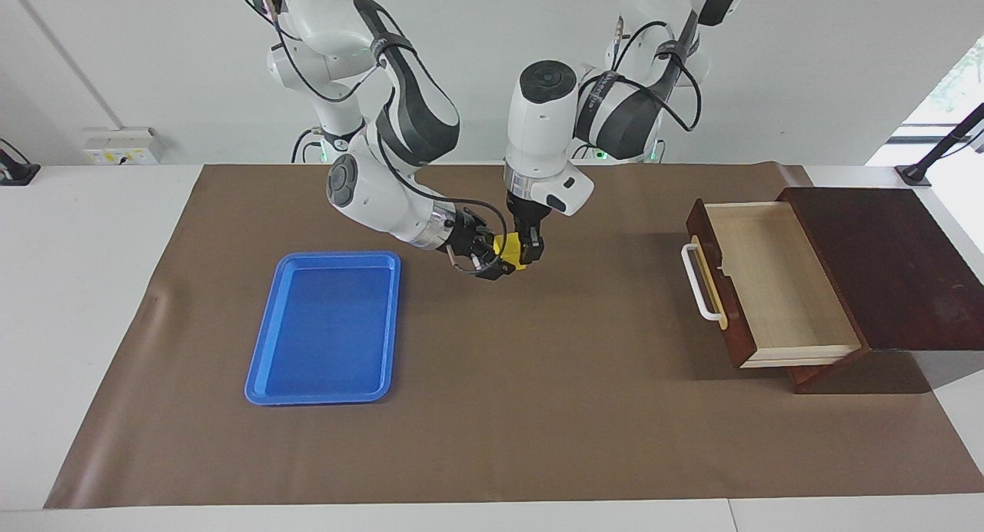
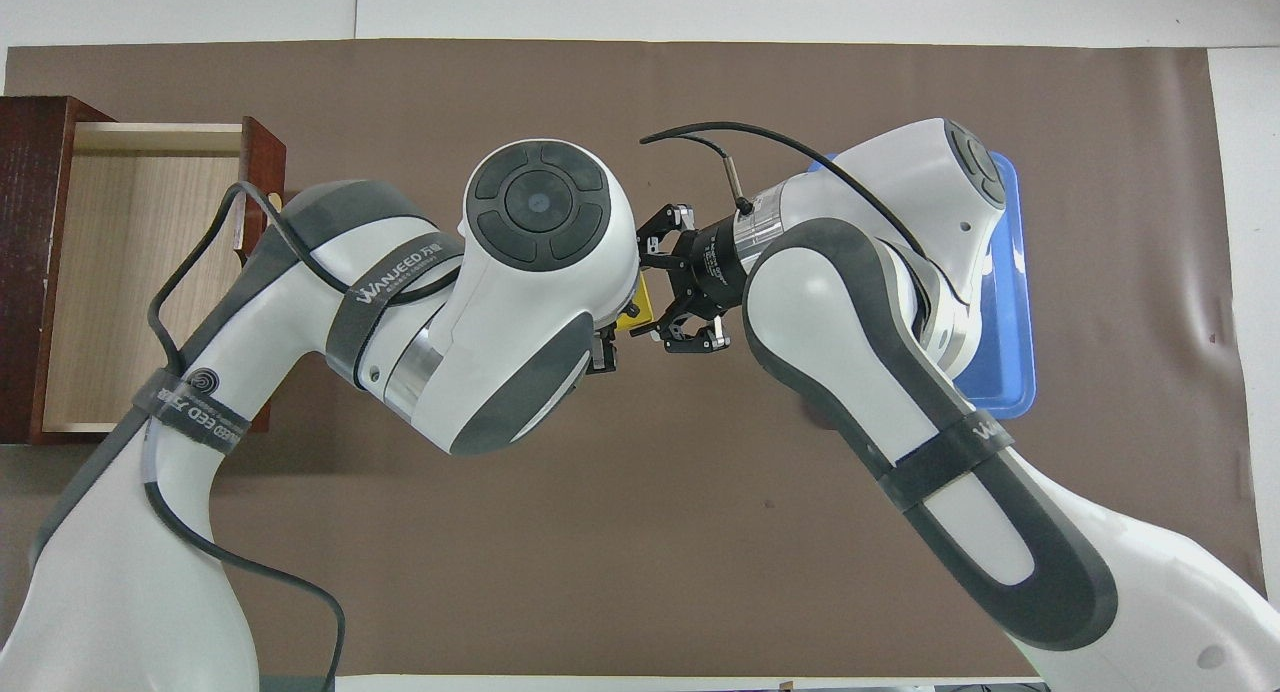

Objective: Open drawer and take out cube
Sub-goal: 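Grasp the cube with the right gripper while the left gripper holds it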

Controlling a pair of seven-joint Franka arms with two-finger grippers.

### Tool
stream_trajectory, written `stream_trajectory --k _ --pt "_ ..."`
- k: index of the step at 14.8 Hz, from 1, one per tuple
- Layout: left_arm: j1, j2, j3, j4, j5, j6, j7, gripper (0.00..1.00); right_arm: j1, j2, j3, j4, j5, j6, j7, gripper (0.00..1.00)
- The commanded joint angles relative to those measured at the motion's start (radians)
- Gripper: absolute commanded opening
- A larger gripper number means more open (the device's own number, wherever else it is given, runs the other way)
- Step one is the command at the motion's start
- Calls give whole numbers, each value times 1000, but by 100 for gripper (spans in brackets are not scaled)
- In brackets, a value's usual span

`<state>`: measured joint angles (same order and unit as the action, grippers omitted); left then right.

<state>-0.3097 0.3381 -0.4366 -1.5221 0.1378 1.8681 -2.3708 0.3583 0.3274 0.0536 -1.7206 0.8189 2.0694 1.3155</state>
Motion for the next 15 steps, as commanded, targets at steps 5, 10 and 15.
stream_trajectory --k 5,10,15 --pt "1 10 -2 19 22 3 -11 0 -4 6 8 6 -9 -2 2 0" --pt "3 10 -1 23 23 -4 -10 100 -21 6 5 9 -1 -8 2 0" --pt "14 9 21 48 22 -55 -2 100 -61 4 2 15 -1 -18 -18 0"
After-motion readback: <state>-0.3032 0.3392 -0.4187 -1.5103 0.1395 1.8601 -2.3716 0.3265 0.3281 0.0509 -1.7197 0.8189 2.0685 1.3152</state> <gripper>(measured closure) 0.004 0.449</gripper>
